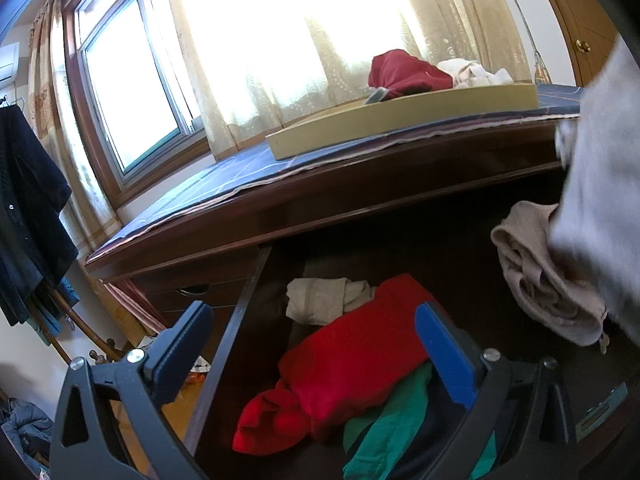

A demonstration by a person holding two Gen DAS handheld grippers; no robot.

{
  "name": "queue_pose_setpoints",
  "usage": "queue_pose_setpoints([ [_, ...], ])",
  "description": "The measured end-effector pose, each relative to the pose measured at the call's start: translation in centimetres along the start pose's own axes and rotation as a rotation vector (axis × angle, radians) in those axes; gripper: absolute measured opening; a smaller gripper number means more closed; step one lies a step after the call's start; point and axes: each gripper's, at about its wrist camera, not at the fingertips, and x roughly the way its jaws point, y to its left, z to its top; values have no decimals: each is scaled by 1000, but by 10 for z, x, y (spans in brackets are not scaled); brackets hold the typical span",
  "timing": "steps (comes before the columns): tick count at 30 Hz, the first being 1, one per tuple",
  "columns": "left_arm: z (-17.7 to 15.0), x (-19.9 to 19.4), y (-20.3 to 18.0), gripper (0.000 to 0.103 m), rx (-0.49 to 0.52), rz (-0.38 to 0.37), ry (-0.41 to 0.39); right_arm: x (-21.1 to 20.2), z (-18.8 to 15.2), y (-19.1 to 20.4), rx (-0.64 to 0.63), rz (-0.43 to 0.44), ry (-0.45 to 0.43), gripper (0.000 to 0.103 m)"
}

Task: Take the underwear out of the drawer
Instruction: 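Lift the beige underwear into the beige tray and open the right gripper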

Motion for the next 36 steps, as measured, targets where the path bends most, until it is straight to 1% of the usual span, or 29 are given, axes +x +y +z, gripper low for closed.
queue_pose_setpoints([
  [1, 0, 0, 0, 103, 1, 2, -1, -3, 6, 3, 0, 19, -14, 8],
  [5, 1, 1, 0, 103, 3, 4, -1, -4, 29, 20, -23, 49, -48, 8],
  [9, 1, 0, 0, 103, 4, 3, -5, -2, 58, 44, -110, 22, -80, 8],
  [12, 0, 0, 0, 103, 3, 3, -5, 5, 85, 54, -139, 17, -87, 8],
  [15, 0, 0, 0, 103, 5, 4, -7, 21, 124, 62, -160, 5, -103, 8],
  [18, -1, 0, -1, 103, 6, 3, -10, 50, 172, 71, -160, 6, -116, 8],
  [20, -1, 0, -1, 103, 8, 0, -13, 70, 198, 77, -187, -5, -136, 8],
  [23, -1, 0, -1, 103, 7, -3, -11, 100, 226, 86, -251, -26, -175, 8],
  [25, 0, 1, 0, 103, 0, -7, -4, 126, 239, 80, -254, -42, -176, 8],
  [27, 0, 2, 2, 103, -13, -9, 1, 149, 243, 66, -240, -86, -154, 8],
  [28, 0, 2, 1, 103, -14, -9, 0, 164, 243, 54, -221, -113, -128, 8],
  [31, 1, 2, 0, 103, -11, -7, -4, 206, 226, 10, -148, -191, -27, 8],
  [34, 1, 2, 0, 103, -10, -4, -4, 232, 209, -20, -113, -234, 35, 8],
  [36, 1, 2, 0, 103, -10, -2, -3, 240, 206, -28, -104, -266, 44, 8],
])
